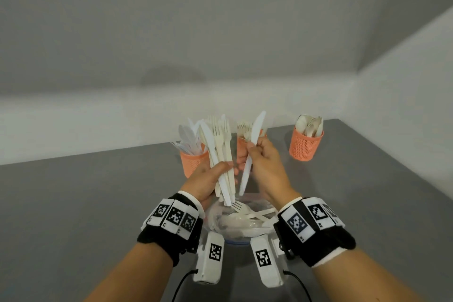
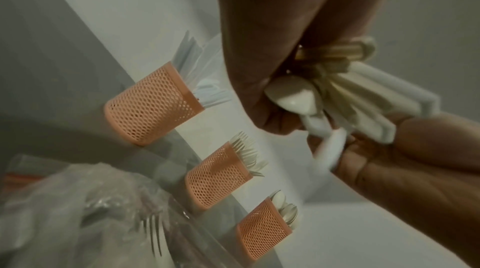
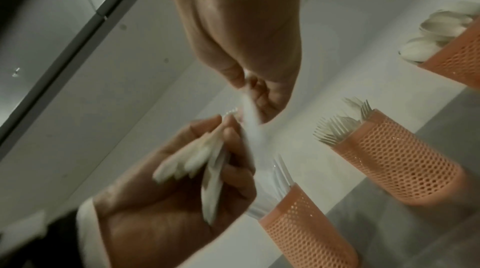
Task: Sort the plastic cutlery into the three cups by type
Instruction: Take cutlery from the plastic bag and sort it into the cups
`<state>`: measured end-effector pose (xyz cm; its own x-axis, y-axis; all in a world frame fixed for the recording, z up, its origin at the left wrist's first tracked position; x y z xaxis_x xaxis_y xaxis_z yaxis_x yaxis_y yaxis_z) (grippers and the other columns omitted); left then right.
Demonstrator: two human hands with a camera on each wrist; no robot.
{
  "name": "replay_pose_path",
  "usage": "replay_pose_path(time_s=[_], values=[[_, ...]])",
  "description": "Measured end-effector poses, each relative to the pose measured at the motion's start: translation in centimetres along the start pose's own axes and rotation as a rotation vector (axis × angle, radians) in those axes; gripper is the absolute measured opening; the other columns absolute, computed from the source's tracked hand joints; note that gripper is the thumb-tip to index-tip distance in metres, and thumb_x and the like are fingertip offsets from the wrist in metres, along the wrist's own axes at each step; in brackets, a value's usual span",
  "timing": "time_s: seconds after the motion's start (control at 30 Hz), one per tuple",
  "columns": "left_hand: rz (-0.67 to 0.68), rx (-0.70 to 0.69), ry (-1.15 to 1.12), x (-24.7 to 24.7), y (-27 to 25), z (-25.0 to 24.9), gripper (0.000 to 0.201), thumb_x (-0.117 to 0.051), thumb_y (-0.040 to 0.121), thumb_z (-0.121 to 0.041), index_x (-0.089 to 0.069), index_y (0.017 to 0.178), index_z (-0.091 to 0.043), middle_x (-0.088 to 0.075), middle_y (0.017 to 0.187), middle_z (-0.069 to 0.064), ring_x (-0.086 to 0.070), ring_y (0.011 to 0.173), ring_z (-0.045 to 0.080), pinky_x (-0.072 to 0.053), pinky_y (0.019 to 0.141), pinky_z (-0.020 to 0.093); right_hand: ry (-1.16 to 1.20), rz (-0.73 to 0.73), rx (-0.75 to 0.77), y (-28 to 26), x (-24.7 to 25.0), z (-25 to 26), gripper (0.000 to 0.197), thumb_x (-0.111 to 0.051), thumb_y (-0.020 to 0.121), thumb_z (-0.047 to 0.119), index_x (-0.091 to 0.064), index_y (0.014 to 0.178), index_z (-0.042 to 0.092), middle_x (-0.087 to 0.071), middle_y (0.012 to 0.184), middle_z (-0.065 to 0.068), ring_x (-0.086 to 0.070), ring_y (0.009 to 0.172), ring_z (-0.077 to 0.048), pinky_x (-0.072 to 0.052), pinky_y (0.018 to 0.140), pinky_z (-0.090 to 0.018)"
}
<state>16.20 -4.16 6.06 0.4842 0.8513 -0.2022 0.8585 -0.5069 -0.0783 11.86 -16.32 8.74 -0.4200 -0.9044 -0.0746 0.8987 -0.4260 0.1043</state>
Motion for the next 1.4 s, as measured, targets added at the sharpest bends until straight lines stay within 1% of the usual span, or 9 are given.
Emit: replay_pose_path(time_s=[0.13, 0.27, 0.43, 0.57, 0.73, 0.97, 1.07, 1.23, 1.4], values=[[0.02, 0.063, -0.021, -0.3, -0.3, -0.1, 0.008, -0.06, 0.08, -0.014, -0.058, 0.083, -0.006, -0.06, 0.054, -0.001, -0.056, 0.046, 0.013, -0.047, 0.049, 0.023, -0.001, 0.073, -0.041, 0.7, 0.5, -0.2, 0.009, -0.047, 0.096, 0.009, -0.055, 0.097, 0.005, -0.048, 0.06, 0.0, -0.042, 0.048, -0.01, -0.034, 0.041, -0.018], [0.102, 0.075, -0.068, -1.3, -1.0, -0.7, 0.013, -0.056, 0.085, 0.0, -0.059, 0.077, -0.009, -0.056, 0.047, -0.002, -0.049, 0.04, 0.008, -0.043, 0.04, 0.019, 0.031, 0.191, -0.081, 0.4, 0.1, -0.3, 0.018, -0.053, 0.091, 0.004, -0.059, 0.076, 0.011, -0.054, 0.049, 0.011, -0.044, 0.045, -0.004, -0.032, 0.043, -0.016], [0.102, 0.152, 0.037, -1.5, -1.0, -1.0, 0.018, -0.05, 0.053, -0.003, -0.06, 0.043, -0.013, -0.047, 0.037, 0.0, -0.043, 0.033, 0.01, -0.037, 0.038, 0.017, -0.041, 0.205, -0.075, 0.5, -0.1, -0.6, 0.007, -0.066, 0.085, 0.013, -0.062, 0.079, 0.011, -0.057, 0.052, 0.01, -0.048, 0.044, 0.0, -0.035, 0.046, -0.018], [0.041, 0.208, -0.05, -1.5, -0.6, -0.6, 0.013, -0.047, 0.052, -0.005, -0.047, 0.064, -0.005, -0.041, 0.04, 0.005, -0.037, 0.033, 0.014, -0.033, 0.038, 0.018, -0.126, 0.18, -0.024, 0.8, -0.3, -0.3, 0.011, -0.069, 0.082, 0.018, -0.063, 0.076, 0.011, -0.058, 0.054, 0.01, -0.05, 0.041, 0.001, -0.036, 0.045, -0.015], [0.064, 0.201, -0.043, -1.1, -0.4, -0.4, 0.014, -0.047, 0.055, -0.011, -0.048, 0.041, -0.007, -0.042, 0.039, 0.006, -0.037, 0.034, 0.015, -0.033, 0.038, 0.02, -0.174, 0.176, 0.024, 1.0, -0.4, 0.0, 0.024, -0.065, 0.086, 0.016, -0.056, 0.064, 0.018, -0.054, 0.042, 0.013, -0.05, 0.039, 0.003, -0.036, 0.048, -0.013], [0.072, 0.183, -0.129, -0.8, 0.0, -0.1, 0.016, -0.052, 0.066, -0.007, -0.064, 0.055, -0.005, -0.06, 0.052, 0.005, -0.057, 0.045, 0.016, -0.046, 0.046, 0.021, -0.187, 0.124, 0.016, 1.4, -0.5, -0.1, 0.02, -0.066, 0.085, 0.017, -0.057, 0.102, 0.009, -0.06, 0.072, -0.004, -0.056, 0.05, -0.018, -0.051, 0.056, -0.033], [0.067, 0.171, -0.089, -1.0, 0.1, -0.2, 0.012, -0.055, 0.061, -0.009, -0.063, 0.066, -0.001, -0.061, 0.05, 0.007, -0.058, 0.044, 0.017, -0.048, 0.045, 0.022, -0.323, 0.04, 0.179, 1.2, -0.4, 0.4, 0.027, -0.068, 0.082, 0.008, -0.05, 0.1, 0.016, -0.048, 0.068, 0.005, -0.052, 0.054, -0.009, -0.048, 0.053, -0.014], [0.021, 0.098, -0.112, -1.4, 0.5, -0.4, 0.008, -0.051, 0.068, -0.002, -0.055, 0.075, 0.0, -0.054, 0.048, 0.008, -0.053, 0.04, 0.017, -0.046, 0.042, 0.023, -0.446, 0.165, 0.175, 1.8, -1.0, 0.3, 0.01, -0.061, 0.087, 0.009, -0.069, 0.093, 0.007, -0.057, 0.072, 0.01, -0.058, 0.07, -0.011, -0.052, 0.073, -0.026], [0.008, 0.148, -0.098, -0.9, 0.9, -0.4, 0.006, -0.054, 0.07, -0.008, -0.055, 0.069, -0.002, -0.054, 0.056, 0.005, -0.055, 0.043, 0.017, -0.049, 0.045, 0.024, -0.489, 0.306, 0.081, 2.5, -0.7, 1.0, 0.011, -0.057, 0.088, 0.007, -0.067, 0.081, 0.008, -0.061, 0.058, 0.0, -0.057, 0.051, -0.013, -0.047, 0.053, -0.009]])
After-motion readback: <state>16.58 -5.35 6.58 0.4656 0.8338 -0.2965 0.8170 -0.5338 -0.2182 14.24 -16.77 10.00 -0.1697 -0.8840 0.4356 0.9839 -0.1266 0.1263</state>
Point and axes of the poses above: each hand's wrist, its own y-axis towards the middle knuckle, its own x-axis out of the back of the hand, z = x × y, the point moved 1 cm from there along y, towards the middle knuckle
